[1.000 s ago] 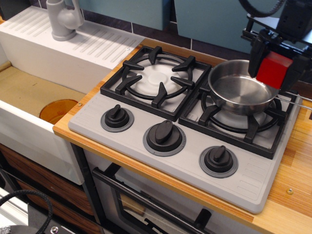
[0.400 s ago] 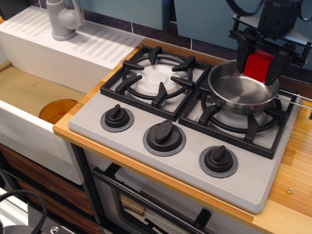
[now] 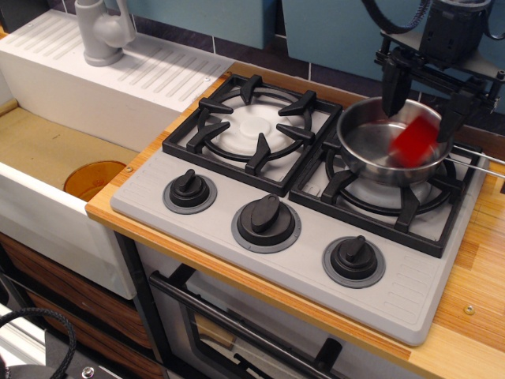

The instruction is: Put redcube in pan and put pan on stove

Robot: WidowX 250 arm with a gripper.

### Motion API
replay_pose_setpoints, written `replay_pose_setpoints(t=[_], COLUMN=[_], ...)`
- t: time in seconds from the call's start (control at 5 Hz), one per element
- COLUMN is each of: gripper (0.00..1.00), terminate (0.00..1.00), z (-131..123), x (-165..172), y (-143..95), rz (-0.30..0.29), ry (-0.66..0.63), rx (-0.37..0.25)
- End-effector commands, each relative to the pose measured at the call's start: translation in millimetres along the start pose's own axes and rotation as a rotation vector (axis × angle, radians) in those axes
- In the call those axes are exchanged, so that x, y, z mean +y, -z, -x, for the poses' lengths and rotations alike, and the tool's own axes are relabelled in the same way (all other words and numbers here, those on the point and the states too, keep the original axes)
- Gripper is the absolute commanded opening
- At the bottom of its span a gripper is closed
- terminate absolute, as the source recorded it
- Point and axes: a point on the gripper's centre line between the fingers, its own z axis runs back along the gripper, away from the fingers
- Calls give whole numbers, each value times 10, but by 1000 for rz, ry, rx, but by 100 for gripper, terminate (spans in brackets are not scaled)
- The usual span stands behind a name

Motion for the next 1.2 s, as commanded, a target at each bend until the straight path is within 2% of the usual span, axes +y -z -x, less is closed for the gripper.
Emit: replay_pose_setpoints(t=[0.0,0.4,0.6,1.0], gripper=[100,100,100,100], terminate=[0,0,0,0], z=[-38,38,41,156], x=[-73,214,398,689], y=[-263,-512,-546,-465], rz=[-9,-111,-129,-121], ry=[-24,-22,1,11], rx=[-27,-41,-45,-54])
